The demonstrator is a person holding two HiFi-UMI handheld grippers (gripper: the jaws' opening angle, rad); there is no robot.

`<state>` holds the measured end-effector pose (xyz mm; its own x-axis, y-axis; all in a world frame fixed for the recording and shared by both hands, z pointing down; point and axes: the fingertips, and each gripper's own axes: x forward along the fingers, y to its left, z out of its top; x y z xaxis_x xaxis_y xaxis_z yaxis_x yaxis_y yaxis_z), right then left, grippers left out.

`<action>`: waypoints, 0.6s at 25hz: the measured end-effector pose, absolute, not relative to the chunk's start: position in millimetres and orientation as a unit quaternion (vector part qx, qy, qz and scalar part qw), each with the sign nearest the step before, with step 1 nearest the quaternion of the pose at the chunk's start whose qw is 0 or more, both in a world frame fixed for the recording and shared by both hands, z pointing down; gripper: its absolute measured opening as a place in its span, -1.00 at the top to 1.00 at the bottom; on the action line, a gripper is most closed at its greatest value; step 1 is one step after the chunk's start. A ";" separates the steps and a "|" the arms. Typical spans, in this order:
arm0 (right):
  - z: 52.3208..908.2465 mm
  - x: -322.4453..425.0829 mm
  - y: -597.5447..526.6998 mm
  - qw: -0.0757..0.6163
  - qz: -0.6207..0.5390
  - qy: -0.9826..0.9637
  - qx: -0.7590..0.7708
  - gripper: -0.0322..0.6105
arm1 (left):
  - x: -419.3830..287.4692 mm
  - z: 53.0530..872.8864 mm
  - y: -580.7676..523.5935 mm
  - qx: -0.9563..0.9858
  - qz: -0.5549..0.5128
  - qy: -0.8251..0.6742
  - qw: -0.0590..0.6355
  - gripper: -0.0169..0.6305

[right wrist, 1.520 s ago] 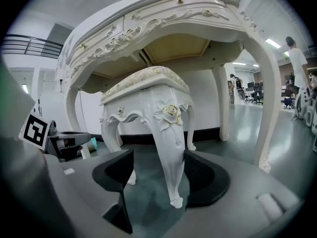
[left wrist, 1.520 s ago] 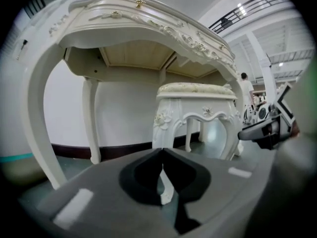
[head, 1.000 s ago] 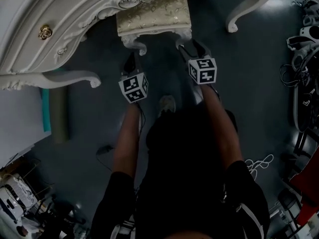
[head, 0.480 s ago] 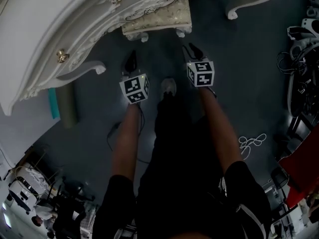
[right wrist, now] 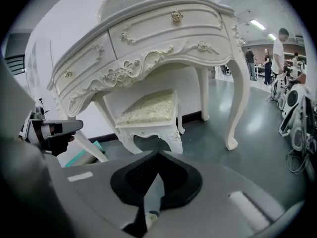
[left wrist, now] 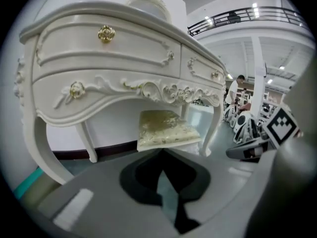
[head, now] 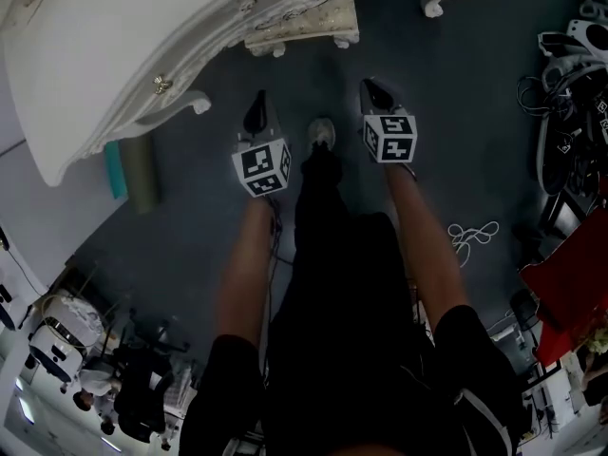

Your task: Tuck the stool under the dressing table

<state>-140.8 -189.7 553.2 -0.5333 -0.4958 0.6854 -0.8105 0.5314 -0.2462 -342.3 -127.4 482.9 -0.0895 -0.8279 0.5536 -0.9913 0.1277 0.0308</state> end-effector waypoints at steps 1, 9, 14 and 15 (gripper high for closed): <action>542.3 -140.2 -187.1 0.282 0.282 -0.828 0.394 0.90 | -339.3 472.3 -124.2 0.636 0.179 -0.715 0.231 0.92; 463.1 -131.7 -164.4 0.286 0.292 -0.819 0.402 0.90 | -302.3 396.3 -96.9 0.642 0.162 -0.705 0.255 0.92; 425.1 -124.0 -145.1 0.292 0.292 -0.819 0.400 0.90 | -271.1 357.1 -79.2 0.655 0.157 -0.692 0.258 0.92; 416.5 -122.7 -140.4 0.292 0.292 -0.818 0.401 0.90 | -267.2 349.4 -74.5 0.656 0.157 -0.691 0.258 0.92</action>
